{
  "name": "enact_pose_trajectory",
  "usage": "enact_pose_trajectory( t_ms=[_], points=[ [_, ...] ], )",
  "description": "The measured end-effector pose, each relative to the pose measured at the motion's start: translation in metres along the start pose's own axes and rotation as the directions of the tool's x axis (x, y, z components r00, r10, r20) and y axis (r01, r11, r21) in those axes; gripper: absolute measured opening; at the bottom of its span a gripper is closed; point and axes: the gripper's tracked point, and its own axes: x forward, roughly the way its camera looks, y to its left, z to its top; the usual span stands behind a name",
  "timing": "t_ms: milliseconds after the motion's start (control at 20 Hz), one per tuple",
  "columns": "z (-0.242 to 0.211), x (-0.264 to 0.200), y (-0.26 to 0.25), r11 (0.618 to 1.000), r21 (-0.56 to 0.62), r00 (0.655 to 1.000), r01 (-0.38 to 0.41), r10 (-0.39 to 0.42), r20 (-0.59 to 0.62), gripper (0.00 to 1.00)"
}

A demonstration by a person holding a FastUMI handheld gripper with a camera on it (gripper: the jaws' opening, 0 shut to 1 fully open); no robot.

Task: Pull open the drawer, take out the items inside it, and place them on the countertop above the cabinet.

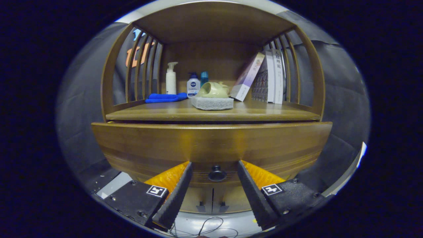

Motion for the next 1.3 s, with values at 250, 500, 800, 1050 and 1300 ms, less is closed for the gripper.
enact_pose_trajectory(
  t_ms=[250,500,800,1050,1300],
  points=[
    [0.008,0.021,0.002,1.0,0.007,0.999,0.005,-0.005,-0.035,0.9],
    [0.007,0.023,0.002,0.999,-0.034,0.998,0.023,-0.025,-0.06,0.91],
    [0.056,-0.018,-0.014,0.999,-0.028,1.0,-0.03,0.03,0.0,0.91],
    [0.144,-0.09,-0.021,0.993,-0.077,0.984,-0.092,0.103,0.147,0.96],
    [0.241,-0.181,-0.037,0.987,-0.1,0.937,-0.129,0.155,0.312,0.99]
  ],
)
